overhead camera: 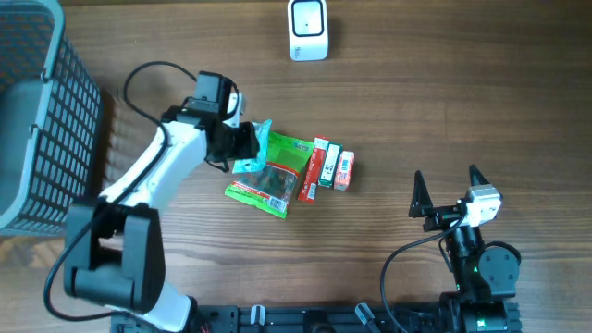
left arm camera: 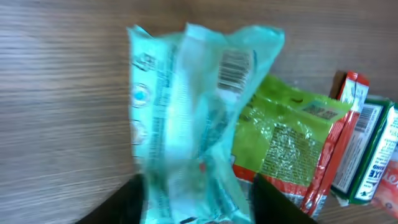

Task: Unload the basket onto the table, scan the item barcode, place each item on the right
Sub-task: 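Reach the left gripper to the mint-green wipes pack and grasp it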

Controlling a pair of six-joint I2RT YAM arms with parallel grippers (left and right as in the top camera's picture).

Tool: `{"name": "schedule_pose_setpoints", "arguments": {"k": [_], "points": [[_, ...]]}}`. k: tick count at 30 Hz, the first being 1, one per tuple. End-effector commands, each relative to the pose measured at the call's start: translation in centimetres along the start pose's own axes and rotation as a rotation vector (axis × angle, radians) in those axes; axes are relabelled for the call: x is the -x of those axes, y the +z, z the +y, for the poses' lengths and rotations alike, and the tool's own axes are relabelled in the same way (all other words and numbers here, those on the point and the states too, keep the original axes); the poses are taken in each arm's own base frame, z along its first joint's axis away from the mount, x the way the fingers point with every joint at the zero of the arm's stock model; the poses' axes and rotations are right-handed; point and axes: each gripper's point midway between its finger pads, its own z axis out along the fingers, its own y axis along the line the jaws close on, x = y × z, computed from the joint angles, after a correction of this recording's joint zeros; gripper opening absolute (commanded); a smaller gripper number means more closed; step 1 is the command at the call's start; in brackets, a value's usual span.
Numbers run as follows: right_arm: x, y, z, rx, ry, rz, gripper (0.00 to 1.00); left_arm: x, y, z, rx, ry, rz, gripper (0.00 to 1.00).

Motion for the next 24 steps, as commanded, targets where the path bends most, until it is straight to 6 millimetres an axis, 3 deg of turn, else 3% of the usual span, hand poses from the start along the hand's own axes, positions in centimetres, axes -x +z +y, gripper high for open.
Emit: {"name": "schedule_pose_setpoints", "arguments": {"k": [1,6,7,9,12,14,17,20,22,24], "points": [[0.2,0.0,0.2,0.012,-0.01,-0.008,1.0,-1.1,0.9,-1.4,-0.031,0.028,0.044,0.69],[0.2,0.0,0.2,0.012,-0.01,-0.008,1.0,-2.3,1.5,-1.8,-0.02,0.049,0.072,0.72],[0.2,0.0,0.2,0.012,-0.01,-0.008,1.0,-3.0,1.8,-1.8,-0.015,0.05,0.087,0.7],[0.2,0.0,0.2,0.012,-0.01,-0.008,1.0,-4.0,2.3,-1.7,-0.01,0.057,0.108,0.56],[0.2,0.0,0.2,0.012,-0.01,-0.008,1.0,-4.0,2.2,-1.6,0.006,0.064,0.101,0.55],[0.2,0.0,0.2,0.012,-0.009,-0.008,1.0,-2.6,0.9,-1.6,0.027,0.072,0.041,0.58],[0.2,0.0,0.2,0.012,-0.01,-0.008,1.0,0.3,-2.3,-1.7,0.073,0.081,-0.098,0.73],[0.2,0.0,0.2,0.012,-0.01,-0.008,1.0,1.6,-5.1,-1.7,0.097,0.042,-0.199,0.82],[0.2,0.0,0.2,0.012,-0.01,-0.008,1.0,1.3,-6.0,-2.0,0.084,0.036,-0.205,0.81],[0.2,0.0,0.2,0.012,-0.01,-0.008,1.0,0.0,-5.7,-1.9,0.074,0.011,-0.149,0.73]]}}
